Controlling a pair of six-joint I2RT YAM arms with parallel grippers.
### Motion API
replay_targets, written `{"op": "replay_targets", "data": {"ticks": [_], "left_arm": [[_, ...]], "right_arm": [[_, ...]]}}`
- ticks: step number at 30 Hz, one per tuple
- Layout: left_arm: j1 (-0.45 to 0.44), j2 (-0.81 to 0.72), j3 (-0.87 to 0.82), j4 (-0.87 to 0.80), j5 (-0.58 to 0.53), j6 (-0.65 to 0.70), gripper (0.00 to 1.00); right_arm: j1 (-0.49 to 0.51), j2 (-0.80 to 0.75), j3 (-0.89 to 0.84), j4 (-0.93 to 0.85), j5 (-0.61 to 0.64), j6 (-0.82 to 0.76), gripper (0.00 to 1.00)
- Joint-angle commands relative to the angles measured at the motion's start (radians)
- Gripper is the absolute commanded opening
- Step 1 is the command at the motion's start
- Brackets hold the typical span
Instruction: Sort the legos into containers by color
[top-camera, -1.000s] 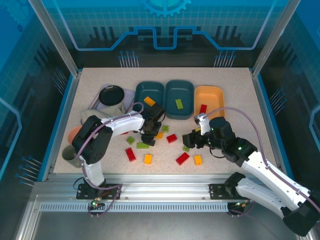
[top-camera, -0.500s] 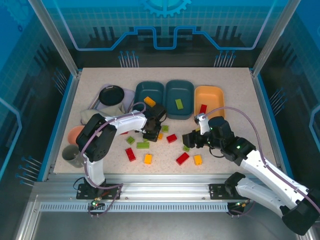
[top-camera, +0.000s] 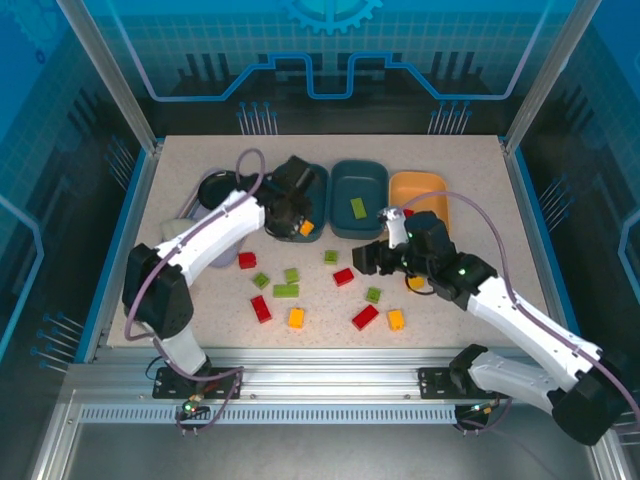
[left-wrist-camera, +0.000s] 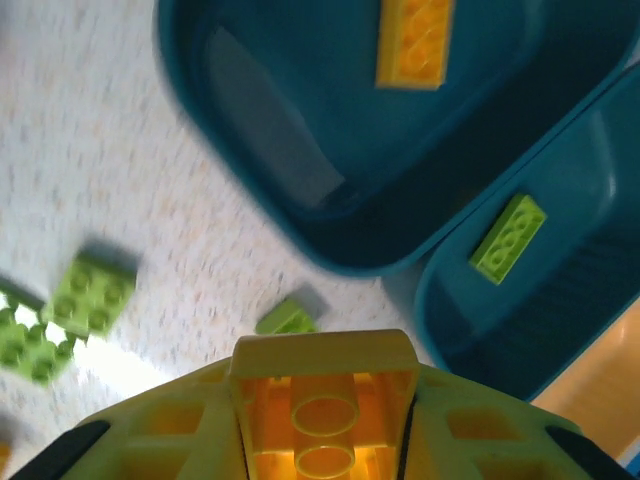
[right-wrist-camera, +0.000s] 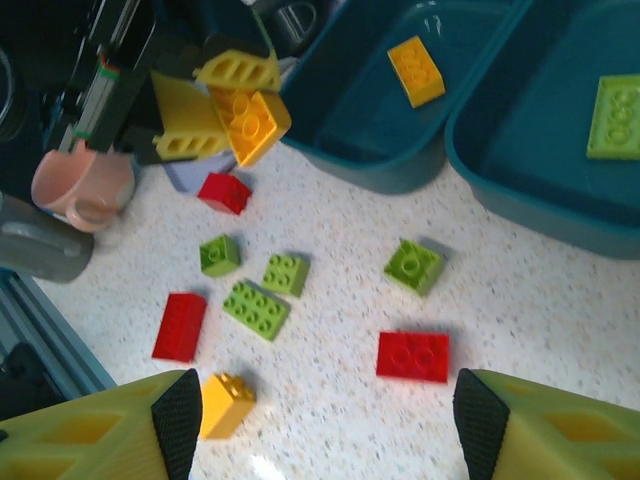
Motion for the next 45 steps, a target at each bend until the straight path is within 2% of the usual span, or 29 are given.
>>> {"op": "replay_targets", "data": {"ticks": [1,3,9,10,18,23,32,36,41,45], "left_arm": [[0.074,0.142,0.134,-0.139,-0.032,0.245,0.26],[0.109,0.215,0.201,-0.151,-0.013,0.297,0.26],[0.153,0.415,0.401,-0.217,0.009,0.391,0.26],[0.156,0.446,0.427,-0.224,0.008,0.400,0.26],[0.171,0.612,0.568,-0.257,-0.016,0.441,0.28],[0.172,0.650,0.587,-0.256,-0.013,0.443,0.31],[0.171,0.642,0.608,-0.261,0.009,0.462,0.60],[0.166,0.589,0.616,-0.257,0.011,0.466,0.68],[0.142,0.432,0.579,-0.239,0.009,0.474,0.80],[0.115,0.223,0.383,-0.150,0.014,0.476,0.84]], "right_arm": [[-0.015,0.083,0.104,0.038,-0.003,0.024,0.74],[-0.022,0.147,0.176,-0.037,0.007,0.030,0.80],[-0.027,0.345,0.376,-0.258,0.055,0.026,0.82],[-0.025,0.357,0.385,-0.269,0.061,0.026,0.86],[-0.023,0.365,0.344,-0.269,0.063,0.036,0.86],[-0.021,0.367,0.300,-0.267,0.062,0.023,0.86],[0.050,0.460,0.301,-0.337,0.129,-0.059,0.85],[0.097,0.521,0.315,-0.358,0.163,-0.084,0.85],[0.159,0.611,0.328,-0.368,0.205,-0.119,0.86],[0.165,0.700,0.364,-0.384,0.233,-0.117,0.86]]}}
